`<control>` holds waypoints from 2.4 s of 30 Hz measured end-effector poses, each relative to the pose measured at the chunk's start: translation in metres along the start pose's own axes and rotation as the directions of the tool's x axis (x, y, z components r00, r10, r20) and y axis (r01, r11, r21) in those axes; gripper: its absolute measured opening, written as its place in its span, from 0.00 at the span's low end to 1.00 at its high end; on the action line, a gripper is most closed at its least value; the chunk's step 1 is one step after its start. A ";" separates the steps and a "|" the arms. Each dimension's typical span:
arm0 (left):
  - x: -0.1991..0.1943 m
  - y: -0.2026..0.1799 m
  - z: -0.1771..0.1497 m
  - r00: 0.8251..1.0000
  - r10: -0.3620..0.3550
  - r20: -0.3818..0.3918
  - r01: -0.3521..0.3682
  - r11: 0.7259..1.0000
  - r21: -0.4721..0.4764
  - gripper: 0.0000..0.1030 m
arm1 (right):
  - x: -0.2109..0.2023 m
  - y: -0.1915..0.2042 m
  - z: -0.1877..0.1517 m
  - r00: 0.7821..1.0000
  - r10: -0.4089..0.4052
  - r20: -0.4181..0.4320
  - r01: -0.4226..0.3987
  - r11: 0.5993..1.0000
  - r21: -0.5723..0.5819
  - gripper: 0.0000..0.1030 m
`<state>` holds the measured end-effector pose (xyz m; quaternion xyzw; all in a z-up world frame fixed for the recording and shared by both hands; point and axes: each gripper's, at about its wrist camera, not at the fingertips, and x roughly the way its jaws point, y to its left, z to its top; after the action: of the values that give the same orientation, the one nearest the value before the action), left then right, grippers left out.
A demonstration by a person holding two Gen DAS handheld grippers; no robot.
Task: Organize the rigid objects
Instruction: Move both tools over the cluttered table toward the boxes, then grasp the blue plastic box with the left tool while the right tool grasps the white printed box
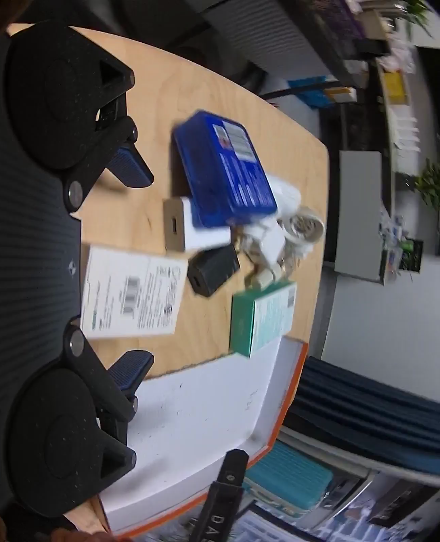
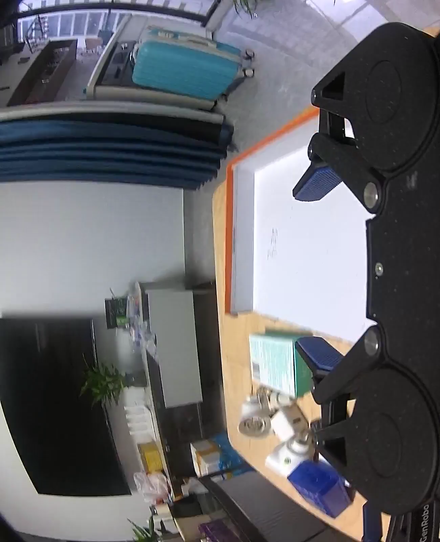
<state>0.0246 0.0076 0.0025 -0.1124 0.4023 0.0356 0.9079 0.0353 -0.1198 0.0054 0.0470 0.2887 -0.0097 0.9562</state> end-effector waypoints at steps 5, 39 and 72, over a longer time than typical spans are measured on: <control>0.002 0.030 0.006 0.999 0.033 -0.026 -0.034 0.997 -0.069 1.00 | 0.000 0.025 -0.005 0.998 0.067 0.003 -0.067 0.997 -0.032 0.99; -0.021 0.101 -0.003 0.996 0.085 0.039 -0.084 0.996 -0.022 1.00 | -0.029 0.092 -0.040 0.931 0.352 -0.098 -0.361 0.928 -0.097 0.99; -0.006 0.085 0.022 0.996 0.080 0.035 -0.079 0.997 -0.012 1.00 | -0.023 0.102 -0.048 0.940 0.312 -0.136 -0.324 0.943 -0.076 0.99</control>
<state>0.0228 0.0954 0.0065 -0.1004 0.3900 0.0759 0.9122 -0.0059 -0.0141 -0.0134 0.0470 0.3354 0.1618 0.9269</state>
